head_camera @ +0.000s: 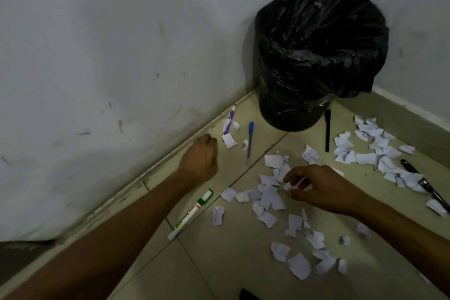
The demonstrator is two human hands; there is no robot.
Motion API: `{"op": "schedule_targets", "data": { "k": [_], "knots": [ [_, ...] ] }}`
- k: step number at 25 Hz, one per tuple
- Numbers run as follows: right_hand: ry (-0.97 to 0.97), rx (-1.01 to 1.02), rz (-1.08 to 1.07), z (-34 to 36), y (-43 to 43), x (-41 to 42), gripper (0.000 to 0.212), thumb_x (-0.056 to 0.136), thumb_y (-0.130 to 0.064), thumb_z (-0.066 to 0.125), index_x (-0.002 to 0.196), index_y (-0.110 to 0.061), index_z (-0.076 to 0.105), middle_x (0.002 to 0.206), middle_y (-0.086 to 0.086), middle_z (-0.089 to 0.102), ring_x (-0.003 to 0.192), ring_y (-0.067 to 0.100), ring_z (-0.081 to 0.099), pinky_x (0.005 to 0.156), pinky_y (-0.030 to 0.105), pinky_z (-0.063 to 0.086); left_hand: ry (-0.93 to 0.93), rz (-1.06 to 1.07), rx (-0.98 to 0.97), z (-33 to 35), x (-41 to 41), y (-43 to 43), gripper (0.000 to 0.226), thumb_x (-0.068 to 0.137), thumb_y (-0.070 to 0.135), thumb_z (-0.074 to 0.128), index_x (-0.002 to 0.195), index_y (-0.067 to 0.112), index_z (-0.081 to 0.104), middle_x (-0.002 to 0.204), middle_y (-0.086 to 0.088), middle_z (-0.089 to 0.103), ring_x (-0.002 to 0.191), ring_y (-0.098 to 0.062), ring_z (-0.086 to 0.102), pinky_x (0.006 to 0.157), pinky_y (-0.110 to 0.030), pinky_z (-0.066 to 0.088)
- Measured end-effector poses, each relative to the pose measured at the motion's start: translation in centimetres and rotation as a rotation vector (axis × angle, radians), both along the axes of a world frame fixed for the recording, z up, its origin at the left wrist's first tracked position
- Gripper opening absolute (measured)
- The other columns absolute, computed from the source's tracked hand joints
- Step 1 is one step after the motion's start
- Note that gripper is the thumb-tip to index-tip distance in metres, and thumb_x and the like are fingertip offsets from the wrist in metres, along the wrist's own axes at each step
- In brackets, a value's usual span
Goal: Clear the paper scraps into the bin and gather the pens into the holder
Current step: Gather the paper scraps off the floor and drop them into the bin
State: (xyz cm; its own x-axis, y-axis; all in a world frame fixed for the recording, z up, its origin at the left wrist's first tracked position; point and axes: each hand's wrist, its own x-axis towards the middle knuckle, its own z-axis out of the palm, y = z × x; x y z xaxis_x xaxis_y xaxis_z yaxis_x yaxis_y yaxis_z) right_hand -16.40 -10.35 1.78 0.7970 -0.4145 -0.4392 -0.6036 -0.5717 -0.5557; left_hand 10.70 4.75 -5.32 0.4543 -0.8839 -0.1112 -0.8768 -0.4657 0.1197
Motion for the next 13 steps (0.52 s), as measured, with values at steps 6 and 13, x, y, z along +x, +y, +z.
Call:
{"op": "schedule_targets", "data": {
  "k": [6,13],
  "knots": [
    [-0.009,0.042,-0.017,-1.0,0.1,0.0,0.028,0.087,-0.032,0.071,0.114,-0.028,0.066,0.107,-0.005,0.068,0.091,0.004,0.065,0.079,0.020,0.053,0.036,-0.124,-0.056,1.0,-3.1,0.6,0.050,0.083,0.015,0.057,0.131,0.008,0.050,0.128,-0.012,0.054,0.109,-0.029,0.053,0.084,-0.039,0.052],
    [-0.052,0.057,-0.059,-0.5,-0.2,-0.3,0.026,0.087,-0.031,0.072,0.112,-0.028,0.068,0.105,-0.008,0.068,0.090,0.002,0.064,0.071,0.011,0.047,0.164,-0.089,-0.093,1.9,-3.7,-1.9,0.032,0.089,0.023,0.056,0.120,0.016,0.061,0.119,-0.006,0.063,0.102,-0.023,0.061,0.083,-0.034,0.054]
  ]
}}
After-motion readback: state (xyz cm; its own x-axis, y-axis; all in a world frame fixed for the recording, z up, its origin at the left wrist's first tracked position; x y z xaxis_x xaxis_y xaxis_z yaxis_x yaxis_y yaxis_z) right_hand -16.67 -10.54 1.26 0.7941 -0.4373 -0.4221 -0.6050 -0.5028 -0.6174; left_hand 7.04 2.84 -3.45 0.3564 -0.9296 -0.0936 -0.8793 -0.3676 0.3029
